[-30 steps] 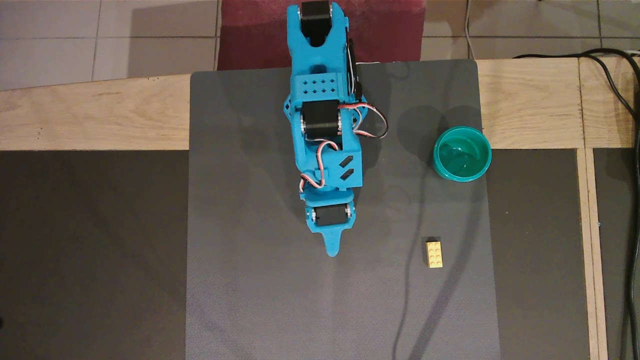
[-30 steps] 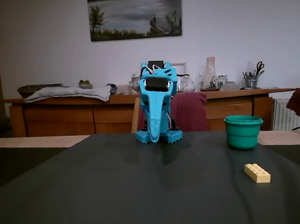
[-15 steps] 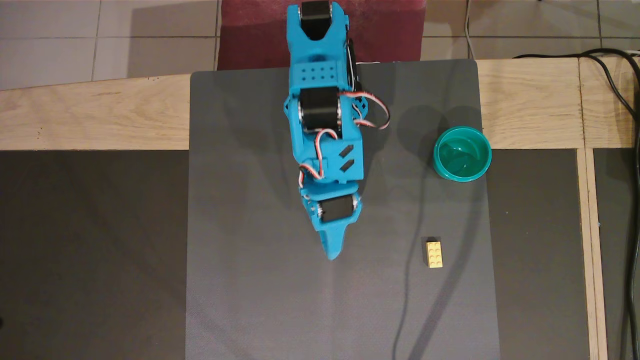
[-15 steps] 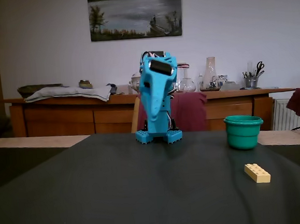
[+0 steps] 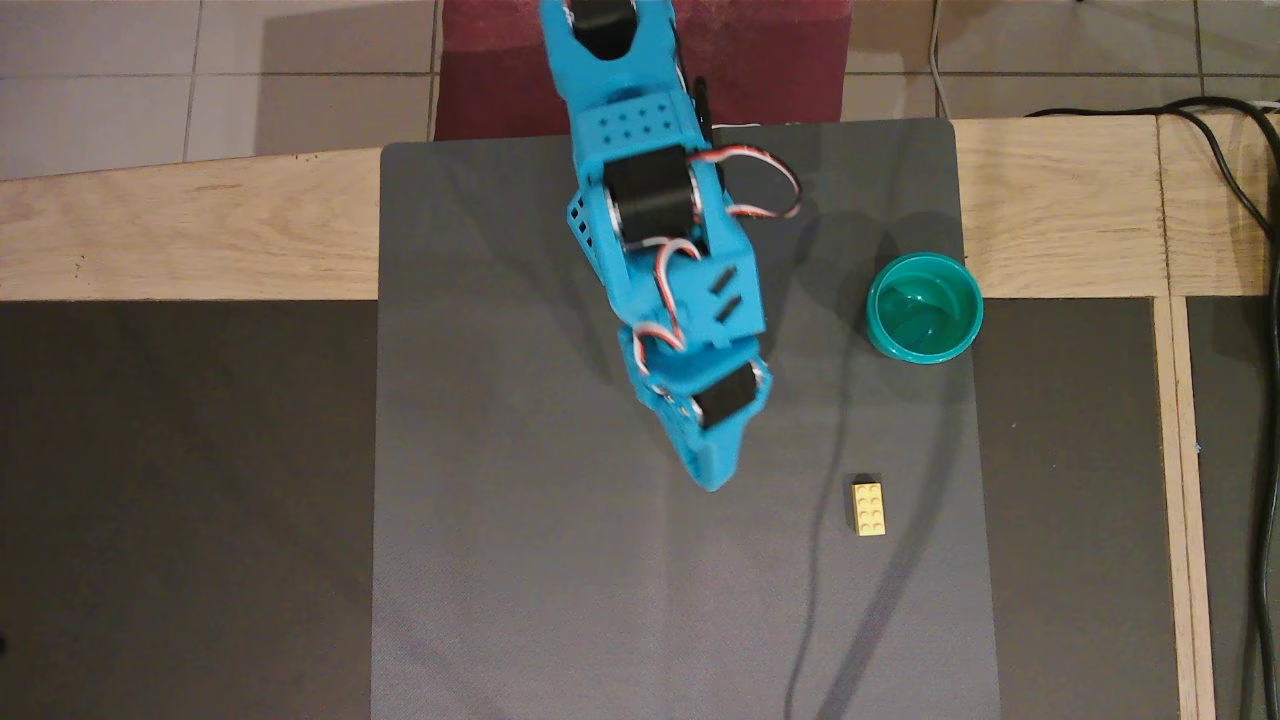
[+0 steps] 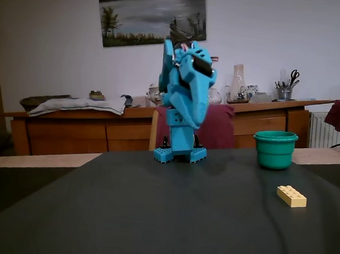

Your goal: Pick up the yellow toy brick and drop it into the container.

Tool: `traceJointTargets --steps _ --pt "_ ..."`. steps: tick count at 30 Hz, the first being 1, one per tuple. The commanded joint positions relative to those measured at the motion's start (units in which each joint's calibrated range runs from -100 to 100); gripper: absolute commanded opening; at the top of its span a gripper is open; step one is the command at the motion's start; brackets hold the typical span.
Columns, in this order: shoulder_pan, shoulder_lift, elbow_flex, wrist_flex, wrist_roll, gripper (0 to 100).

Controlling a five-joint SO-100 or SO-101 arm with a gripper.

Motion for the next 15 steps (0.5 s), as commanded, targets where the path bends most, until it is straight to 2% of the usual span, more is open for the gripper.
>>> traceJointTargets --steps 1,10,15 --pt "-2.3 11.1 -9.0 0.1 0.2 0" --pt "-10.3 39.0 -24.0 -1.0 0.3 0" --pt "-11.6 48.1 -25.7 -10.8 0.3 0"
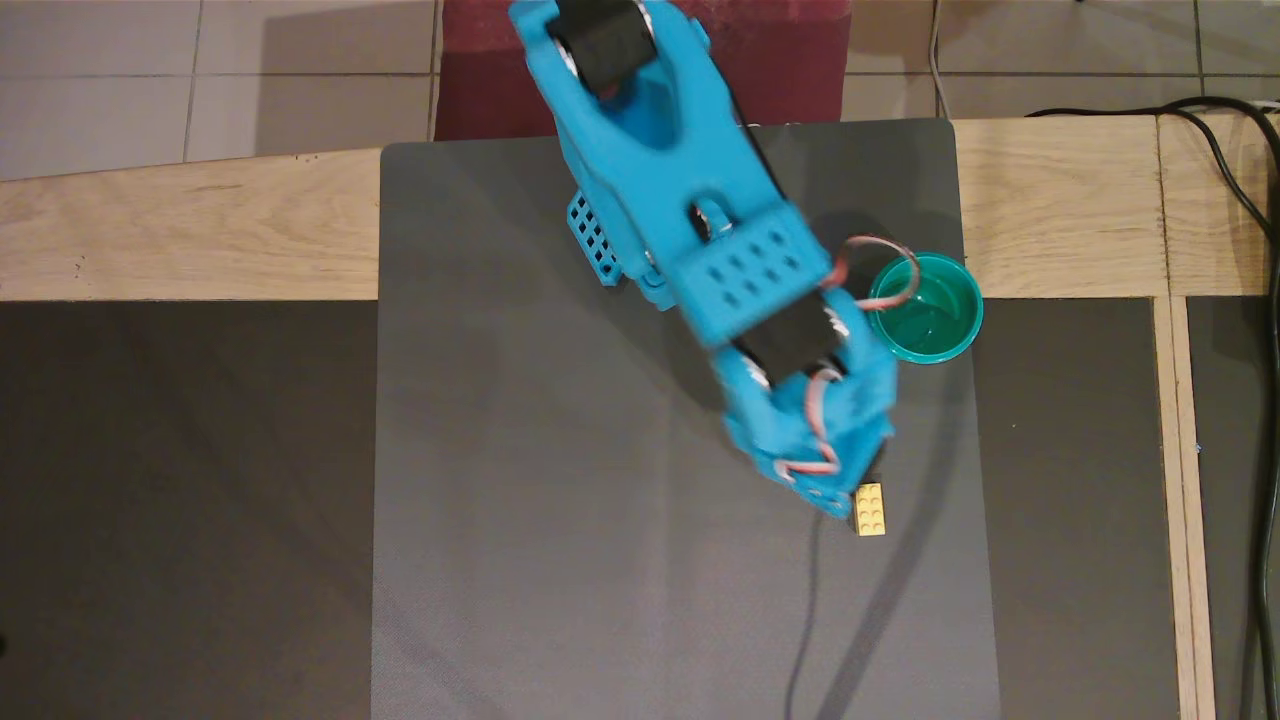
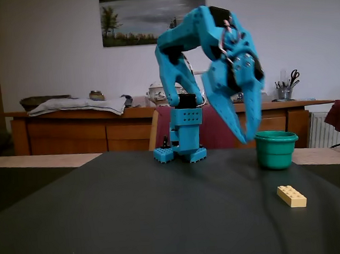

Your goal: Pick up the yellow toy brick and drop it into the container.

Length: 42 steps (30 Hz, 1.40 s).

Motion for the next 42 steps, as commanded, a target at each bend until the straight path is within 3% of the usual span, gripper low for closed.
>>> traceJointTargets --steps 1,6,21,28,38,42 --pt "-0.1 2.2 -2.6 -4.7 0.3 0" --pt "-0.1 3.2 -2.6 -5.5 7.3 0" --pt "-11.9 4.4 -2.8 -6.5 9.2 0" --pt "-11.4 19.8 -11.4 -7.0 9.3 0" --pt "-11.3 21.4 -12.8 -5.4 13.2 0" --pt "-8.1 21.2 -12.8 -5.5 14.3 13"
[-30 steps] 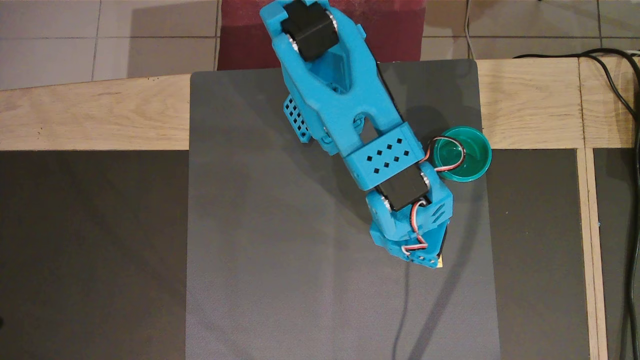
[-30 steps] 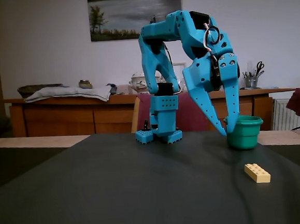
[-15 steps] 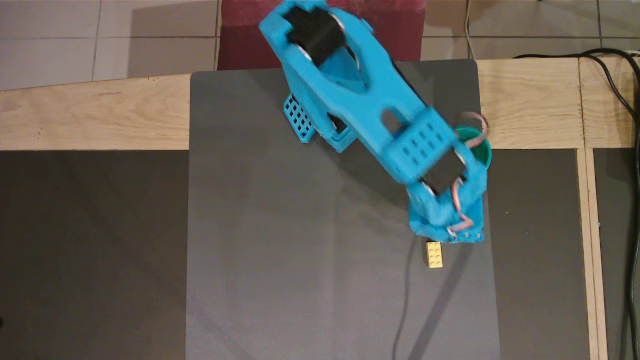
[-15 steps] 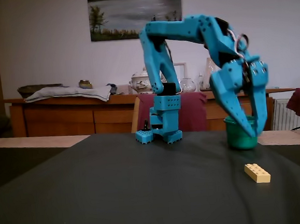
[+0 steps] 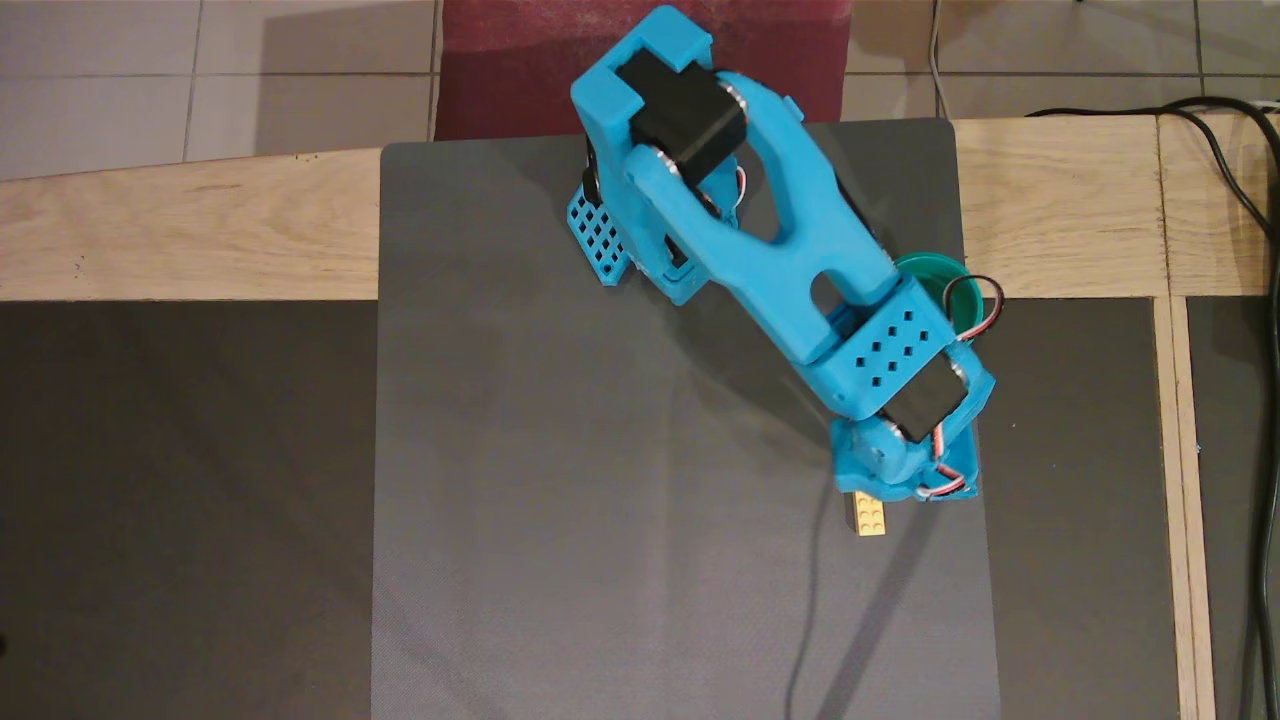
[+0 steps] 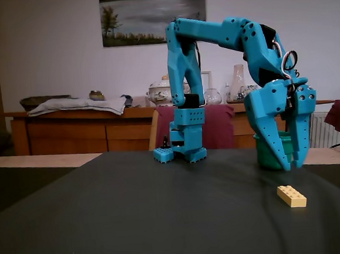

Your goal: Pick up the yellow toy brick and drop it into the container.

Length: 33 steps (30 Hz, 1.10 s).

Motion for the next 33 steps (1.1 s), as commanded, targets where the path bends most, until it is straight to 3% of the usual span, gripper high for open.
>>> traceJointTargets --steps 1,9,33 --pt "3.1 -0.5 -2.5 0.2 1.5 16" --pt "8.0 -0.1 -1.8 -0.3 4.6 20" --pt "6.9 8.0 -0.4 -4.1 4.4 21"
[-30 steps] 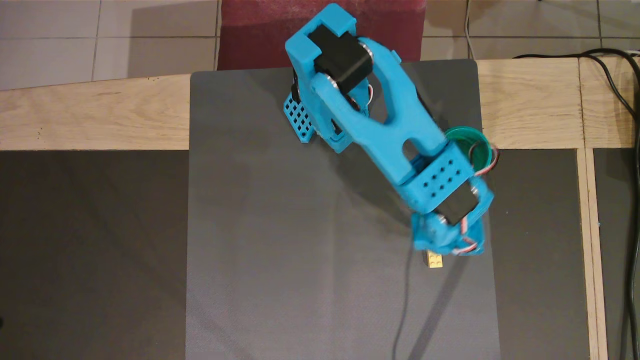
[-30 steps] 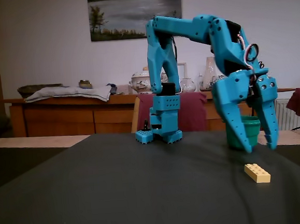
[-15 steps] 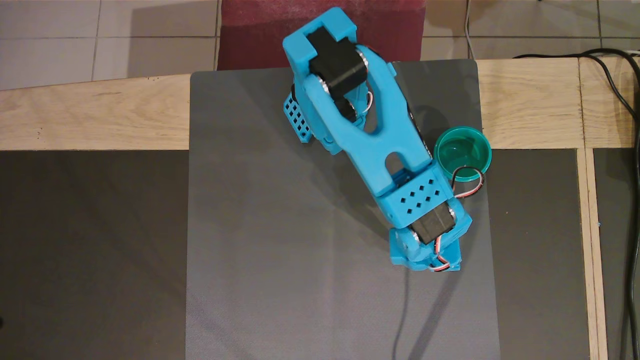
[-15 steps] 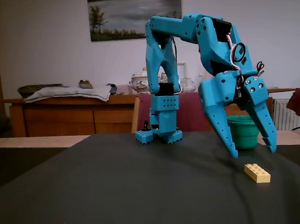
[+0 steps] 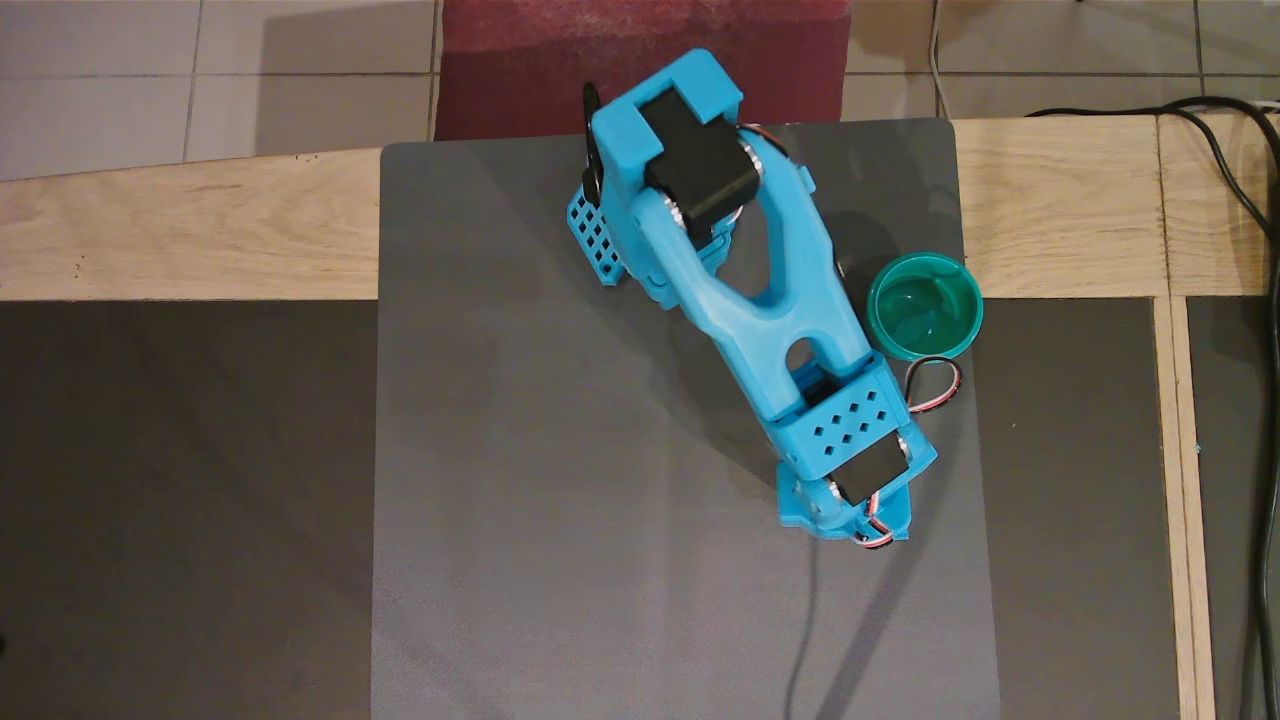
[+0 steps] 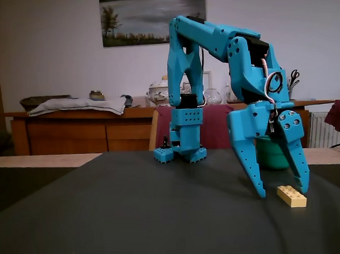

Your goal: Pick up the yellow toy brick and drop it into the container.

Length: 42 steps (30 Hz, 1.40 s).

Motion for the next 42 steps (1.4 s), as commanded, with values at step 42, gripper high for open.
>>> traceJointTargets --steps 42 --pt "-2.8 -7.4 -11.2 15.9 -1.2 0"
